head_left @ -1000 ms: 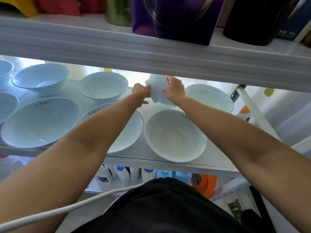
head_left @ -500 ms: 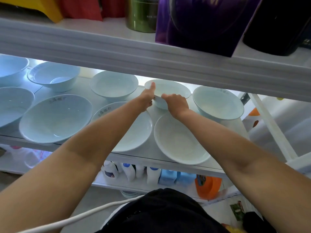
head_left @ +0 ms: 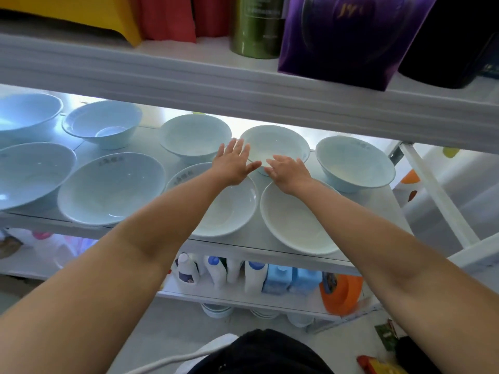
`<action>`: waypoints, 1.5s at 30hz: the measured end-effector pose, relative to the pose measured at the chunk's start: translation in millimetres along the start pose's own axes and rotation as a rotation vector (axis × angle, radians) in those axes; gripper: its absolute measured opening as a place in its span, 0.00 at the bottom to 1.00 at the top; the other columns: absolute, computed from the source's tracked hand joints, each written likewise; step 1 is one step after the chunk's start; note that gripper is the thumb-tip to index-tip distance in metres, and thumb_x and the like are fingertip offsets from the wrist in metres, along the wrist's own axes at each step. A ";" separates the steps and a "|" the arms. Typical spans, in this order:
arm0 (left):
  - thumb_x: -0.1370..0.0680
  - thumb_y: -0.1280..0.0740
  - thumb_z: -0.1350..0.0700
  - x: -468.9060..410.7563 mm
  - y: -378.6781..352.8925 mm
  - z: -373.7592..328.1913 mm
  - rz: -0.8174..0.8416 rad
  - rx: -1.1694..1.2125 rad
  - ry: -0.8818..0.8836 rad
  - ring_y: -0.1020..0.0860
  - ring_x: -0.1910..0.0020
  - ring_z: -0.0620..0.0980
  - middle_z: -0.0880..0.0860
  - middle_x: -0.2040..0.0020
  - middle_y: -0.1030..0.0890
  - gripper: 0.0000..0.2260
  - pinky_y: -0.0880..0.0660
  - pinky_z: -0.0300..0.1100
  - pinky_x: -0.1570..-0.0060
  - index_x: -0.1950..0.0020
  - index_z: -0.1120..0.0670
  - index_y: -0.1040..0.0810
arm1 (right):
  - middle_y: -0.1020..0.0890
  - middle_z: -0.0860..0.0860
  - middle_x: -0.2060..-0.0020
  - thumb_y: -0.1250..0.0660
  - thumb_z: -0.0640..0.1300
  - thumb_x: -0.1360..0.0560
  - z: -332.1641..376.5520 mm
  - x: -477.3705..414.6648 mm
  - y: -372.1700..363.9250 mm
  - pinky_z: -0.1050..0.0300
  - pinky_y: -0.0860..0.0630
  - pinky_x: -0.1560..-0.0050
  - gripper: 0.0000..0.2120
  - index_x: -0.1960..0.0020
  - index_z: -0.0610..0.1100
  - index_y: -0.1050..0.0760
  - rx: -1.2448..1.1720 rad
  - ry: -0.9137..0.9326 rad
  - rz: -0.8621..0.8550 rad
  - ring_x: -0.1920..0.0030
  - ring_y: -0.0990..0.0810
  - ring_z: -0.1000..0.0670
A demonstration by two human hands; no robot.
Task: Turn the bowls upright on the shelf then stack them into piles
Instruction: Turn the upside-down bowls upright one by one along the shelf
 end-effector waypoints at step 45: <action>0.20 0.55 0.38 400.2 125.8 521.7 -0.058 -0.250 0.463 0.59 0.22 0.53 0.52 0.21 0.57 0.31 0.61 0.54 0.26 0.22 0.51 0.56 | 0.48 0.49 0.22 0.55 0.61 0.20 602.4 18.1 34.9 0.36 0.57 0.27 0.29 0.23 0.50 0.48 -0.120 0.324 -0.061 0.22 0.51 0.46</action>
Point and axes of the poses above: each hand's wrist, its own x-axis away from the middle knuckle, its own y-axis out of the back of the hand, z = x × y, the point moved 2 cm from there along -x, towards the middle knuckle
